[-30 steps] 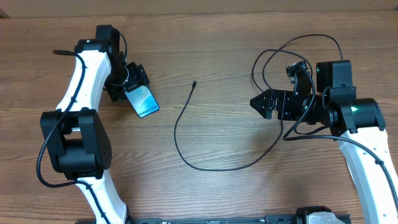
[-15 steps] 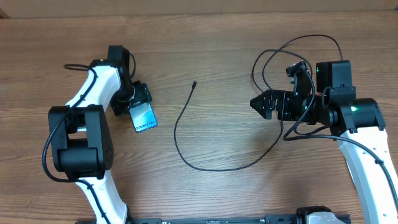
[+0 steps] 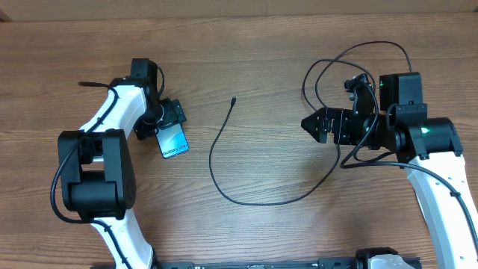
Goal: Plug charger to phone and switch on socket
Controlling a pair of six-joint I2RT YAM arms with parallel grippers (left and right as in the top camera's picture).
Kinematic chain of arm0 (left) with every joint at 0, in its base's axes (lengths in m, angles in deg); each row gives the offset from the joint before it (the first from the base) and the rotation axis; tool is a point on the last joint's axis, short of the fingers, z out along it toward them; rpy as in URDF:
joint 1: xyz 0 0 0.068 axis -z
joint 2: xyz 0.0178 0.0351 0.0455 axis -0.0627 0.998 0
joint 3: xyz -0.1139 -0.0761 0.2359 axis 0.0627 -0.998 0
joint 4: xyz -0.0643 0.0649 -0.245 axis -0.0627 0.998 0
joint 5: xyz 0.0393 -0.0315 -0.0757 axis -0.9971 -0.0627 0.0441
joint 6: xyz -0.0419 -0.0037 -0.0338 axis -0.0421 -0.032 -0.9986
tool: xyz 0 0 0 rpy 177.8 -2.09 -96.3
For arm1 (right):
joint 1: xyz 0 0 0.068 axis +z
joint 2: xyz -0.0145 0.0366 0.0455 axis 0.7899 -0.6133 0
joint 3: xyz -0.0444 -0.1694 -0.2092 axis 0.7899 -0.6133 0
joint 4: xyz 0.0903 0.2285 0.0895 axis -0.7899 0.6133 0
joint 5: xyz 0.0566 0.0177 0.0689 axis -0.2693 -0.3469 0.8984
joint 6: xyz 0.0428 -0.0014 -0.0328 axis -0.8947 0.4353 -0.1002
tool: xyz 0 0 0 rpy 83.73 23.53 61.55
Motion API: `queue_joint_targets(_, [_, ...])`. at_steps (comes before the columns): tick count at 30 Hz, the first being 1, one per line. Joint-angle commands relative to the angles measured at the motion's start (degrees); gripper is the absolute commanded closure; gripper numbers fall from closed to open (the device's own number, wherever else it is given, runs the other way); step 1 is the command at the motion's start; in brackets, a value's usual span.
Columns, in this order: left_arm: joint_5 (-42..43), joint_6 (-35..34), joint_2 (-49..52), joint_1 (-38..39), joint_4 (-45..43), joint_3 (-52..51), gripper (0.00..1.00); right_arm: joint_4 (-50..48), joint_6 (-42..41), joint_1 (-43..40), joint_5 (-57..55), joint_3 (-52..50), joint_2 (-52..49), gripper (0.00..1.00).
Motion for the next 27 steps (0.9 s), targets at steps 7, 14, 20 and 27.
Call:
queue_joint_targets(7, [-1.2,1.4,1.3,0.1,-0.7,-2.0,0.04,-0.3,-0.1,0.0,-0.6,-0.3,0.0,0.0])
queue_joint_targets(14, [-6.1,1.4,1.3,3.3,0.2,-2.1,0.04,-0.3,-0.1,0.0,-0.6,-0.3,0.0,0.0])
queue_joint_targets(20, [-7.4,1.3,1.3,5.3,0.6,-2.1,0.03,0.0,-0.1,0.0,-1.3,-0.3,0.0,0.0])
queue_joint_targets(27, [-7.4,0.2,1.3,5.2,1.7,-3.4,0.04,0.1,-0.1,0.0,-1.7,-0.3,0.0,0.0])
